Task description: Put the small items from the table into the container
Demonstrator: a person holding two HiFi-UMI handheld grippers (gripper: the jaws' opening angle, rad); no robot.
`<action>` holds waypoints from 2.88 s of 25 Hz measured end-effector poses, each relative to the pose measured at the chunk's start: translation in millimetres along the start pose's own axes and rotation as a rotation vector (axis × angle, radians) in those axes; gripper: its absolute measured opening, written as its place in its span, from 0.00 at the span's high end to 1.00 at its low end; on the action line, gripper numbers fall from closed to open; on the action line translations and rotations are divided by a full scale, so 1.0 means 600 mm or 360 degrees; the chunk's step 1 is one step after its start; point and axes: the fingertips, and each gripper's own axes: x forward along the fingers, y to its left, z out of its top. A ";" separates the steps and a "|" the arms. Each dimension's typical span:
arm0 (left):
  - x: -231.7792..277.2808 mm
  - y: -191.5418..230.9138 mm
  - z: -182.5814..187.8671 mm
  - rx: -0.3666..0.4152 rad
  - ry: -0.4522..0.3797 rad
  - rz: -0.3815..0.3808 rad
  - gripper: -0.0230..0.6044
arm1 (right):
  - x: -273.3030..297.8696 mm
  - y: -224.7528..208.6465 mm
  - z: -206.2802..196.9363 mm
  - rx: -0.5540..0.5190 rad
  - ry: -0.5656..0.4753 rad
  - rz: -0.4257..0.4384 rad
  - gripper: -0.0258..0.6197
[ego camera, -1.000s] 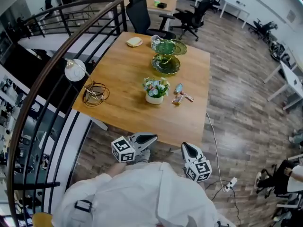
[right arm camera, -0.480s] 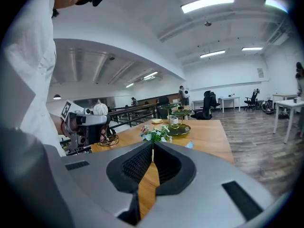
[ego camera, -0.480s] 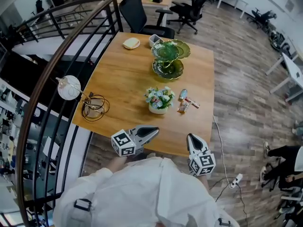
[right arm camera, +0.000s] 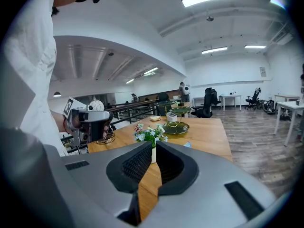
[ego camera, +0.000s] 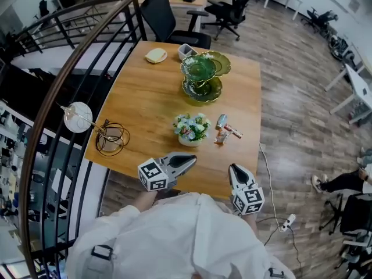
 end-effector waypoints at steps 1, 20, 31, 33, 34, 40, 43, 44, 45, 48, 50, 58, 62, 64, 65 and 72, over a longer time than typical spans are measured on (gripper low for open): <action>0.009 0.002 0.001 0.0004 0.0003 0.0000 0.95 | 0.004 -0.007 0.004 -0.0008 -0.0004 0.0010 0.94; 0.221 0.069 -0.055 0.0002 0.0248 0.0045 0.95 | 0.004 -0.135 0.005 -0.0004 0.0018 0.0037 0.94; 0.333 0.151 -0.146 0.0232 0.0742 0.0252 0.77 | -0.023 -0.169 -0.009 0.0062 0.0021 -0.0003 0.93; 0.349 0.172 -0.178 0.0327 0.0892 0.0316 0.77 | -0.031 -0.170 -0.012 0.0069 0.0028 -0.0018 0.93; 0.355 0.183 -0.193 0.0372 0.0963 0.0351 0.77 | -0.036 -0.172 -0.014 0.0072 0.0031 -0.0028 0.94; 0.377 0.233 -0.257 0.0538 0.1276 0.0511 0.65 | -0.064 -0.190 -0.025 0.0110 0.0040 -0.0101 0.94; 0.385 0.243 -0.272 0.0571 0.1359 0.0531 0.64 | -0.072 -0.198 -0.028 0.0124 0.0041 -0.0126 0.94; 0.388 0.245 -0.276 0.0576 0.1376 0.0532 0.64 | -0.073 -0.200 -0.028 0.0126 0.0041 -0.0129 0.94; 0.390 0.248 -0.280 0.0576 0.1392 0.0533 0.64 | -0.074 -0.201 -0.028 0.0126 0.0040 -0.0131 0.93; 0.395 0.255 -0.293 0.0588 0.1451 0.0539 0.64 | -0.074 -0.201 -0.023 0.0119 0.0036 -0.0131 0.94; 0.396 0.261 -0.301 0.0615 0.1492 0.0553 0.64 | -0.074 -0.201 -0.021 0.0120 0.0034 -0.0136 0.94; 0.398 0.276 -0.320 0.0728 0.1590 0.0575 0.64 | -0.080 -0.204 -0.022 0.0128 0.0045 -0.0166 0.94; 0.398 0.283 -0.331 0.0714 0.1618 0.0574 0.64 | -0.082 -0.202 -0.024 0.0124 0.0054 -0.0181 0.94; 0.401 0.278 -0.336 0.0750 0.1642 0.0540 0.64 | -0.084 -0.202 -0.025 0.0128 0.0056 -0.0192 0.94; 0.404 0.276 -0.337 0.0752 0.1641 0.0527 0.64 | -0.085 -0.202 -0.026 0.0131 0.0056 -0.0197 0.94; 0.410 0.265 -0.342 0.0770 0.1649 0.0475 0.71 | -0.087 -0.201 -0.020 0.0126 0.0048 -0.0218 0.94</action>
